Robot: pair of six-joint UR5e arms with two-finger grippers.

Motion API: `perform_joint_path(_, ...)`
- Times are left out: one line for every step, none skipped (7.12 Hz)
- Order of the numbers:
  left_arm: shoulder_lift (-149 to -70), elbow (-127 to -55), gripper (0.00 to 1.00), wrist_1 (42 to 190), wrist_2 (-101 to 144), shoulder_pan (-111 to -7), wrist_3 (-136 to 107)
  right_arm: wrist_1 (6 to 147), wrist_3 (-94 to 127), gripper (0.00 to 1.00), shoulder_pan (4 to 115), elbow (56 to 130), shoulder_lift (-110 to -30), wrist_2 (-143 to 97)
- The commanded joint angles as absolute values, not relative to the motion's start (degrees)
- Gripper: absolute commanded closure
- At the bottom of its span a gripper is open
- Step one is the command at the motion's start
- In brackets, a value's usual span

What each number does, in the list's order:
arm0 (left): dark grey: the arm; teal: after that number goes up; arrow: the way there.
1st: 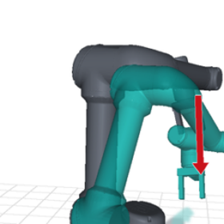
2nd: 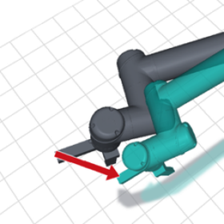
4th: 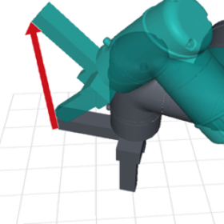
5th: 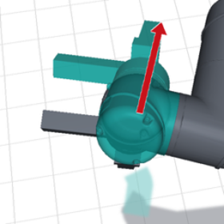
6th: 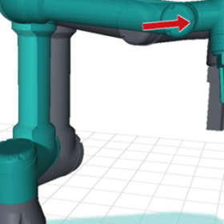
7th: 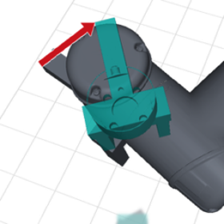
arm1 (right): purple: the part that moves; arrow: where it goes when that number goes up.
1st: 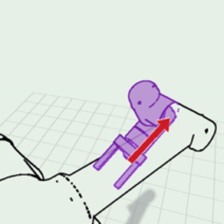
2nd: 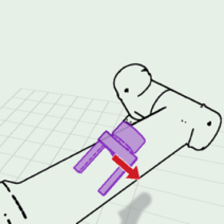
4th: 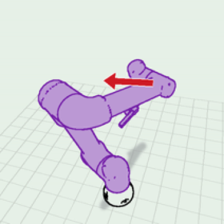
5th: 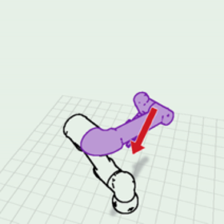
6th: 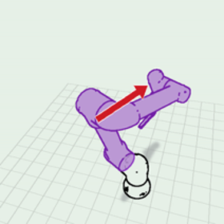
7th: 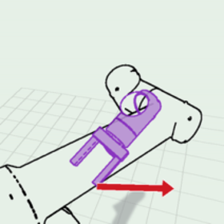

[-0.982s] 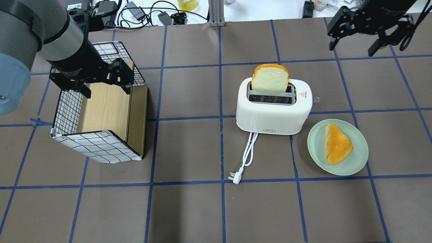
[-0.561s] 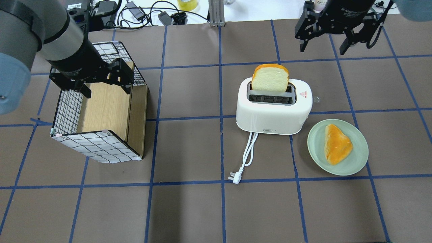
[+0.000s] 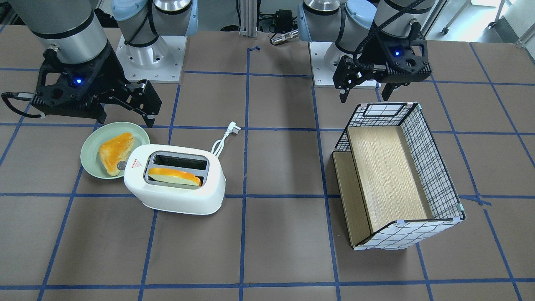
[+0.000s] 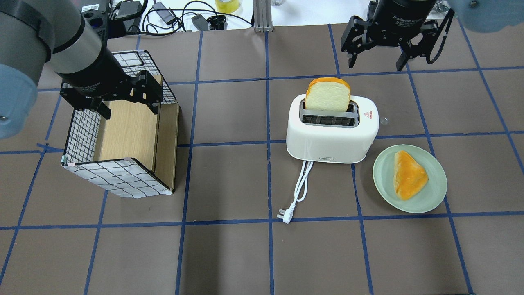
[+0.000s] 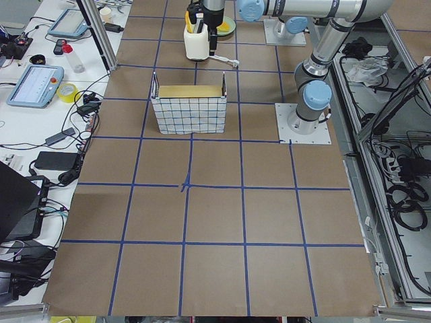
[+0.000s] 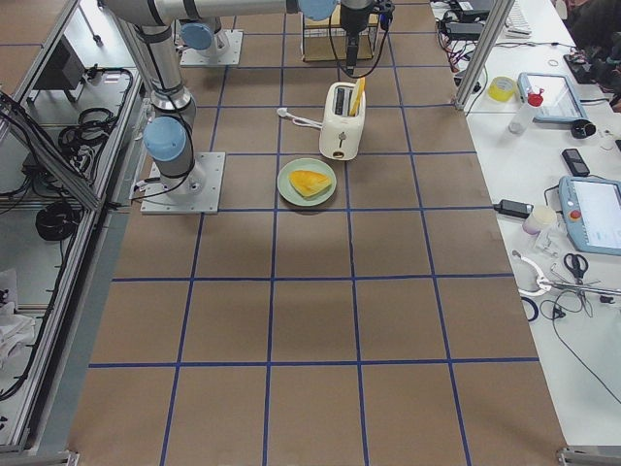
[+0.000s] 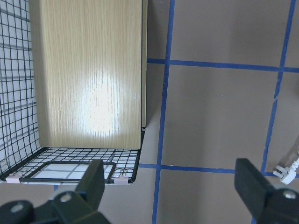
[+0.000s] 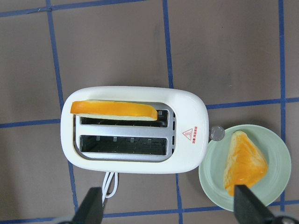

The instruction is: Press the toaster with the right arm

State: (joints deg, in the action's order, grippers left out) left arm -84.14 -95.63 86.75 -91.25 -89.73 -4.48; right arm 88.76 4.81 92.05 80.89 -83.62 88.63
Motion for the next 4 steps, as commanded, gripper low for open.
perform_joint_path(-84.1, -95.6, 0.0, 86.7, -91.3, -89.7, -4.5, 88.9, 2.0, 0.0, 91.1, 80.7, -83.6, 88.9)
perform_joint_path(-84.1, -95.6, 0.0, 86.7, -91.2, -89.7, -4.5, 88.9, 1.8, 0.0, 90.3, 80.9, -83.5, 88.4)
perform_joint_path(-84.1, -95.6, 0.0, 86.7, -91.3, -89.7, -4.5, 88.9, 0.0, 0.01, 88.8, 81.5, -83.6, 88.6)
perform_joint_path(-84.1, -95.6, 0.0, 86.7, -91.3, -89.7, -4.5, 88.9, -0.6, 0.03, 88.1, 82.1, -84.1, 88.6)
